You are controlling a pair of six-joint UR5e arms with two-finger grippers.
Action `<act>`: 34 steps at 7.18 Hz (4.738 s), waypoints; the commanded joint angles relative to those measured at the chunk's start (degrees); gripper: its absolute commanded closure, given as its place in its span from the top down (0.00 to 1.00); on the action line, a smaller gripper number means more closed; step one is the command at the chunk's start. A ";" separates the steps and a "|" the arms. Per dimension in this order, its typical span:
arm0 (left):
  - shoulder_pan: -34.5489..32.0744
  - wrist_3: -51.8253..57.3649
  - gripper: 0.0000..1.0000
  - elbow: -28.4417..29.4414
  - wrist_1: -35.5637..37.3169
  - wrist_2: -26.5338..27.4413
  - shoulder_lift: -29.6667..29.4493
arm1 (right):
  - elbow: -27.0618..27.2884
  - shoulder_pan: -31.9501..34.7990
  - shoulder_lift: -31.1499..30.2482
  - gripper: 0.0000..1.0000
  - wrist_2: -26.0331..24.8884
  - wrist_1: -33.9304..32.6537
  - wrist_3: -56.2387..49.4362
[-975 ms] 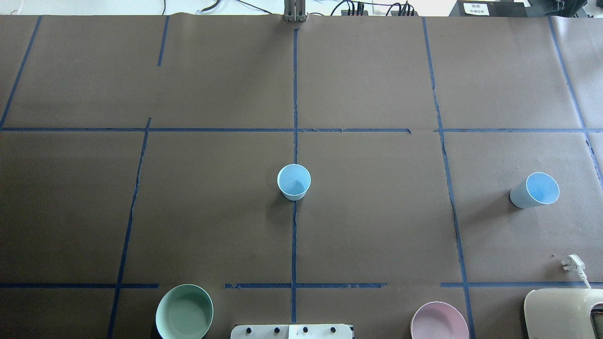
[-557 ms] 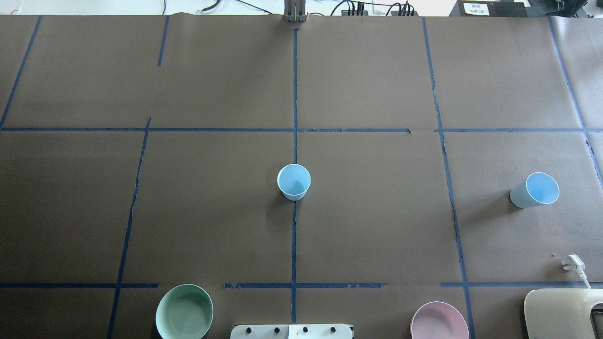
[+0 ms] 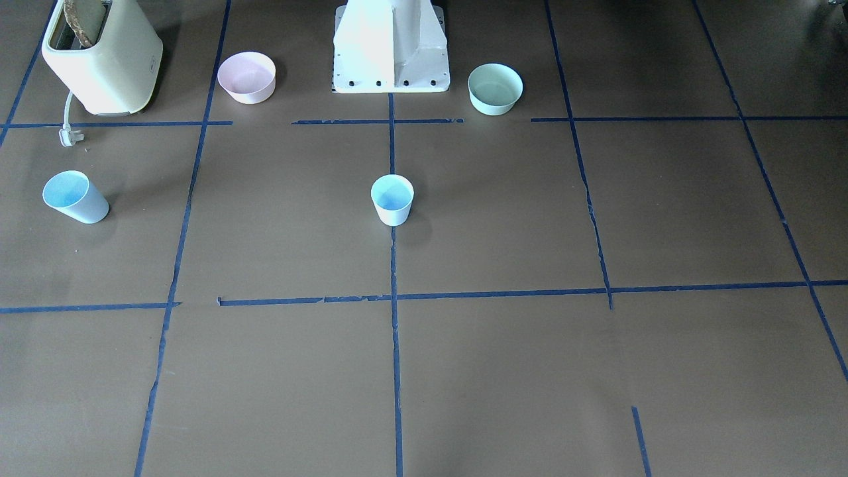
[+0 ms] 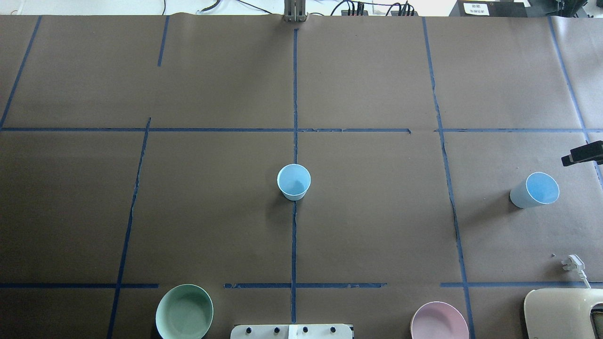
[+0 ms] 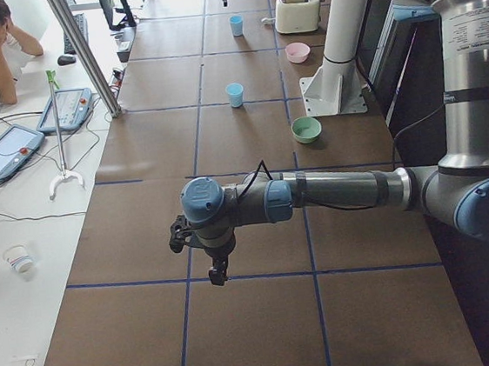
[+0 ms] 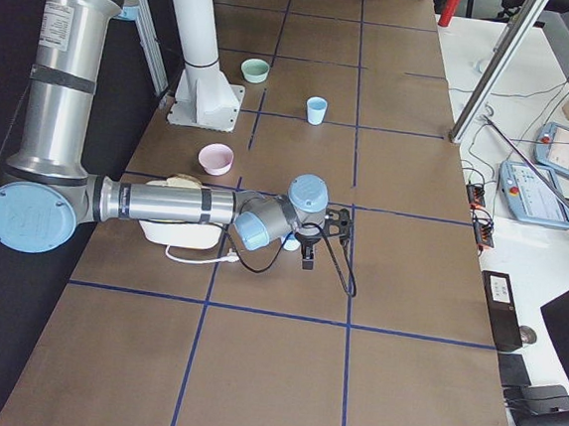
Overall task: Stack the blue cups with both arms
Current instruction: 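Lower the right gripper onto the other light blue cup and grasp it, then carry the cup with the right gripper and lower it into the center cup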
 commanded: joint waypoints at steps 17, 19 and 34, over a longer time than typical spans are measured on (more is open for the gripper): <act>0.08 -0.11 1.00 0.27 0.00 -1.96 0.01 | 8.25 -24.75 29.77 0.00 -10.89 -25.53 30.33; 0.08 -0.11 1.00 0.44 0.00 -2.05 0.01 | -0.49 -32.78 49.80 0.00 -18.82 -34.08 46.51; 0.17 -0.90 1.00 0.53 0.00 -2.05 -0.08 | -1.17 -38.17 53.76 1.00 -23.15 -38.76 55.82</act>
